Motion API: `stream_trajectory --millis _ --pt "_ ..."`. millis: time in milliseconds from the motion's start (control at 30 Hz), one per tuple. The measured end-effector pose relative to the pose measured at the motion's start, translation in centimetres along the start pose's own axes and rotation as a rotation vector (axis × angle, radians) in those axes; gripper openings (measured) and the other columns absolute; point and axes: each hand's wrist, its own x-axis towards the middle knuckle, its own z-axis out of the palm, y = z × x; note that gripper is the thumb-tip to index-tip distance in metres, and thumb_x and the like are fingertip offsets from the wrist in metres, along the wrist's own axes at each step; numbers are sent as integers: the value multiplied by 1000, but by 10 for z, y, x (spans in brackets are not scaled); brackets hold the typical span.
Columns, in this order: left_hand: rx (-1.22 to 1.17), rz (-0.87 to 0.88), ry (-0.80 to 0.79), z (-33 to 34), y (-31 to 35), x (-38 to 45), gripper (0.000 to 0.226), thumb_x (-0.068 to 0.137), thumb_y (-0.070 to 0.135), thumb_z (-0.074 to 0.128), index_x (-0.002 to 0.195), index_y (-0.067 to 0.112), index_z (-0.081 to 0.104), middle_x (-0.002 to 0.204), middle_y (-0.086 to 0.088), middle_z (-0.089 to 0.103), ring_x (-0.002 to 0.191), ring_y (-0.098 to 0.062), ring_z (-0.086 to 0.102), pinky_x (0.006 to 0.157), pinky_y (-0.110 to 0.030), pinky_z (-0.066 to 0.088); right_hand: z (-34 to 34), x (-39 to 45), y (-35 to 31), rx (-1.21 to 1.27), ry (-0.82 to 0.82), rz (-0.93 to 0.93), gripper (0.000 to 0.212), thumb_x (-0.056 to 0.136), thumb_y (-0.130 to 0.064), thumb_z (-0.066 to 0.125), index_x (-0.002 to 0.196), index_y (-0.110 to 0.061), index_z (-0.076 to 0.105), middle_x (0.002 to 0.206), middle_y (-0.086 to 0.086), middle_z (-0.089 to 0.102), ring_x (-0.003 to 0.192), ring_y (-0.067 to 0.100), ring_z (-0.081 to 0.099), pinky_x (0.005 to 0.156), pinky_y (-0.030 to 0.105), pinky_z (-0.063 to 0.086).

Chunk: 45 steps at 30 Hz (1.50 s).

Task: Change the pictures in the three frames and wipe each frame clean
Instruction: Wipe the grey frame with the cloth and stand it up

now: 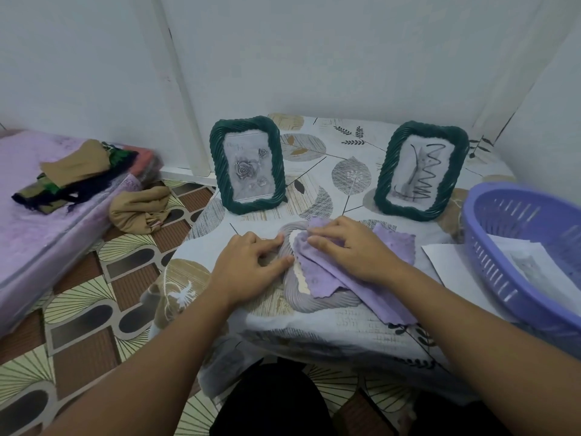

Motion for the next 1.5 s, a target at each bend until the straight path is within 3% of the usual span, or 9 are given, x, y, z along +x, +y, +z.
stream_trajectory --millis 100,200,500,667,833,1000,1133,1300,1500 --pt "-6 2 8 0 0 0 57 87 74 57 136 46 62 92 10 52 94 -12 45 81 -35 43 0 1 -2 -50 -24 -73 54 82 -72 63 128 -45 68 108 -18 54 101 -3 50 87 21 43" --pt "-15 1 11 0 0 0 57 86 75 58 135 46 63 91 12 51 95 -12 46 83 -36 45 8 3 4 -59 -26 -120 34 84 -56 73 112 -37 78 108 -12 56 103 7 50 92 33 46" --pt "-11 5 -7 -1 2 1 58 86 75 57 136 45 62 91 12 51 95 -12 45 84 -36 44 20 18 3 -56 104 -10 26 91 -48 69 107 -30 81 97 -7 54 95 15 52 86 38 47" --pt "-10 11 -9 -1 0 1 61 85 77 56 137 44 62 92 12 51 96 -13 45 85 -37 44 0 -1 7 23 -138 -137 20 89 -47 72 102 -35 80 99 -8 59 94 8 56 84 30 49" --pt "-7 14 -25 -3 0 2 60 86 76 58 137 45 61 93 11 52 96 -12 45 85 -36 44 12 29 2 -89 98 32 22 91 -47 70 107 -34 80 95 -5 56 90 14 54 83 36 47" --pt "-11 18 -23 -1 0 1 59 85 75 59 136 46 61 93 10 52 97 -13 45 85 -35 44 2 2 9 27 -93 -108 19 88 -48 73 102 -38 80 98 -10 60 92 8 56 81 24 45" --pt "1 25 -26 -2 0 1 60 86 75 58 137 45 62 93 10 52 95 -13 45 82 -35 43 19 28 -1 -64 111 26 21 91 -48 70 105 -36 80 94 -8 56 90 12 52 81 34 44" --pt "-12 36 -13 -2 -1 1 63 83 77 58 136 43 63 90 10 52 93 -13 45 79 -34 43 11 5 5 26 -70 -143 20 87 -46 75 103 -36 80 97 -10 62 95 8 57 89 34 49" --pt "-1 29 -28 -3 -1 1 64 85 77 56 138 43 61 91 9 52 94 -14 45 82 -37 44 23 31 -5 -36 105 -22 21 89 -48 73 104 -35 81 94 -4 59 89 13 56 85 42 50"
